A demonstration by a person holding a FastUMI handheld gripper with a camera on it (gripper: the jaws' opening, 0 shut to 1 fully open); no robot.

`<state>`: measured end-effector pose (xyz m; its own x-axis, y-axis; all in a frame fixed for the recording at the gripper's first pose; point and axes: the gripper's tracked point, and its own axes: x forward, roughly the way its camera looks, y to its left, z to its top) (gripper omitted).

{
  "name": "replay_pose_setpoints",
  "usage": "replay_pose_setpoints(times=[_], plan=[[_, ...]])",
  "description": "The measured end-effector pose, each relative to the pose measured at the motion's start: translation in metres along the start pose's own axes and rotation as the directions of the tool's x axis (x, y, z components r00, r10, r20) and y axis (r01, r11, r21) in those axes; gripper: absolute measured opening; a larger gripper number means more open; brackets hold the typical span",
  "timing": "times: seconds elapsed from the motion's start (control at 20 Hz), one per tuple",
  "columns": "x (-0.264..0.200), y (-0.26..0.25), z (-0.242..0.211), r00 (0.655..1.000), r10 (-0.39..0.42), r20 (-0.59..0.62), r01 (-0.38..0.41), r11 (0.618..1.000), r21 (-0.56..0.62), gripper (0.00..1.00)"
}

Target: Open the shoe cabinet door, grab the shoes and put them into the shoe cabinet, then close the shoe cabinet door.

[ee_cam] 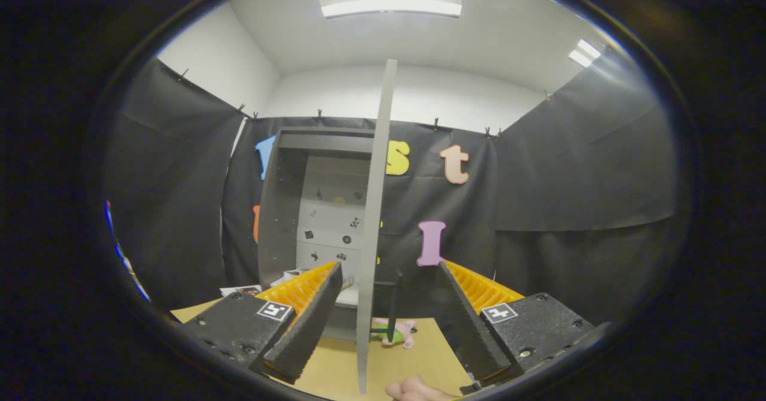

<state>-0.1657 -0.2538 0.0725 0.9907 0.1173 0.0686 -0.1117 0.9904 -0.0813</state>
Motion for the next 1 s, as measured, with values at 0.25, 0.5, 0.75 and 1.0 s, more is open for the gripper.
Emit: replay_pose_setpoints(times=[0.25,0.5,0.75,1.0], plan=[[0.02,-0.014,-0.017,0.999,0.003,-0.033,-0.002,0.999,0.041,1.0],[0.03,-0.037,-0.03,0.999,0.0,-0.035,0.002,0.999,0.052,1.0],[0.036,-0.068,-0.051,0.993,-0.085,-0.077,0.088,0.996,0.032,1.0],[0.049,-0.08,-0.09,0.977,-0.109,-0.184,0.119,0.992,0.042,1.0]])
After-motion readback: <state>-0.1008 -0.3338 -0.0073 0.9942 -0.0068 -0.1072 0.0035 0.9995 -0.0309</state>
